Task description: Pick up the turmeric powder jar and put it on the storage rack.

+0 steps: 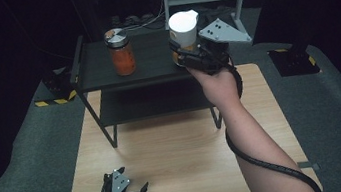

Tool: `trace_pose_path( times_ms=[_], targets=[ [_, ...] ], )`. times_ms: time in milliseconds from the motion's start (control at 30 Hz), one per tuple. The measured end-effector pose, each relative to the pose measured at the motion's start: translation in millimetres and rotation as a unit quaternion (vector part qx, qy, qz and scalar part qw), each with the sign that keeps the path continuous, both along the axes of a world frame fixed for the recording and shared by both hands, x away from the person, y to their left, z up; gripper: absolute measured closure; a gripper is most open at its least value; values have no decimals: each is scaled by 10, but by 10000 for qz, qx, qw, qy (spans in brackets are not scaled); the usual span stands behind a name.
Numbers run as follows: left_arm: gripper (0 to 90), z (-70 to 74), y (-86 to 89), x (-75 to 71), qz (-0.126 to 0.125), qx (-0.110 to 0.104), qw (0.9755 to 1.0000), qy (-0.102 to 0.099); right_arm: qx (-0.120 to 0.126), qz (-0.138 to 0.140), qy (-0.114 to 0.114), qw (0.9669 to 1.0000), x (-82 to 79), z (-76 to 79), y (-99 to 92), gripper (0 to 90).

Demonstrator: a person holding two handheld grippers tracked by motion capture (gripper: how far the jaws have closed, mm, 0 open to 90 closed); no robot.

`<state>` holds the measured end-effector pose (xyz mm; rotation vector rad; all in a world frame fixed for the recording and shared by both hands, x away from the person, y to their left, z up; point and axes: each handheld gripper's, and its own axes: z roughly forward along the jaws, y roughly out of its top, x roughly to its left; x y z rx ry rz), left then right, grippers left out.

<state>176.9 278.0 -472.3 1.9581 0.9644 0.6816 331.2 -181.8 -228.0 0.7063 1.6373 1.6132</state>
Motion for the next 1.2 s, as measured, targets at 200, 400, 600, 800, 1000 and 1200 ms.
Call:
trace_pose_path(
  times_ms=[200, 400, 600, 800, 1000, 1200],
  targets=[
    [11, 0, 3, 4, 2, -13, 10000, 10, 80, -20, 62, 9999, 56, -28, 13, 301],
    [11, 4, 2, 10, -4, -3, 10000, 22, 217, -4, 121, 9997, 105, -64, 14, 300],
    [10, 5, 4, 11, -6, 3, 10000, 22, 266, 0, 165, 9995, 163, -75, 37, 300],
    [11, 1, 11, 9, -4, -26, 10000, 20, 376, 31, 233, 9990, 225, -88, 41, 297],
    [11, 0, 12, 7, -7, -28, 10000, 13, 545, 101, 339, 9979, 283, -106, 1, 298],
    [10, 1, 17, 11, -11, -37, 10000, 25, 531, 112, 309, 9980, 288, -116, 3, 298]
  ],
)
